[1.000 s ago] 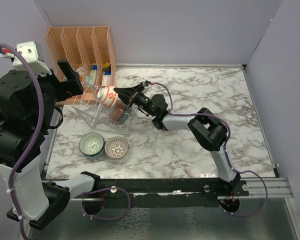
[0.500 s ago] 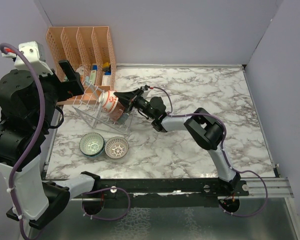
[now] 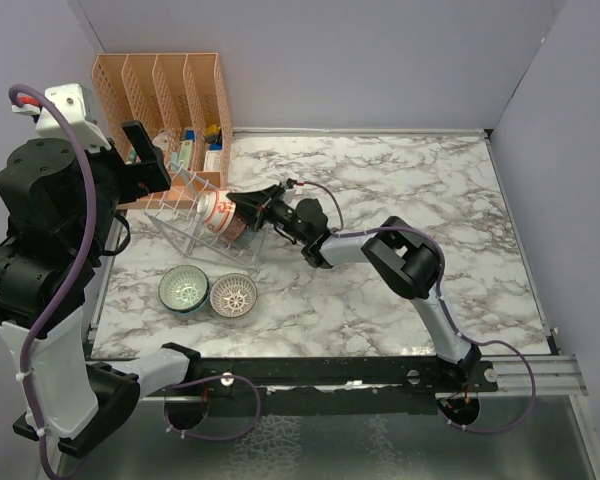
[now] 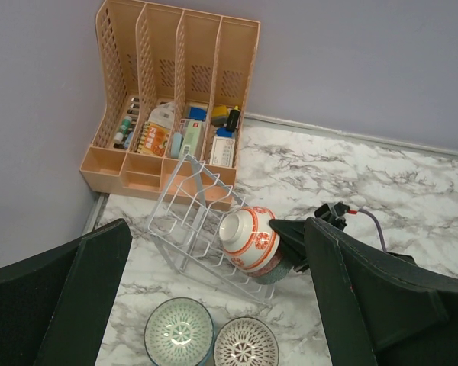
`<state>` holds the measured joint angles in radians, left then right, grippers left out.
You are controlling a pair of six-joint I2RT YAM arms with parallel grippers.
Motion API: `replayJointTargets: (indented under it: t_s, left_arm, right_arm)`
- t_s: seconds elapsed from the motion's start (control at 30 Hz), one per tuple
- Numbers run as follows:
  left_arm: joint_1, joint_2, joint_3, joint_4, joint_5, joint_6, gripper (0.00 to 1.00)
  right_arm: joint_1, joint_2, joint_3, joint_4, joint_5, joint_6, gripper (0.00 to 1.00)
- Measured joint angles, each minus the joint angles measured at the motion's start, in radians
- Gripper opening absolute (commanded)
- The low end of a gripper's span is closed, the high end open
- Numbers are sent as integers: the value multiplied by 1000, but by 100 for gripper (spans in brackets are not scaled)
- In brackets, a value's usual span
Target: Load the bowls into the dish rack
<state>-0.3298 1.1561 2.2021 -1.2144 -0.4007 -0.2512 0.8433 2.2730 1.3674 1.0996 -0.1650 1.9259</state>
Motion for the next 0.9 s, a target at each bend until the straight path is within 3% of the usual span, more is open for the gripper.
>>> replayJointTargets:
  t_s: [0.5, 0.9]
  left_arm:
    - [0, 1, -5, 0, 0, 0, 99]
    - [0, 2, -6, 1, 0, 0, 99]
  right_arm:
    - [-1, 4, -20, -60, -10, -12, 34]
    - [-1, -53, -94, -83, -26, -13, 36]
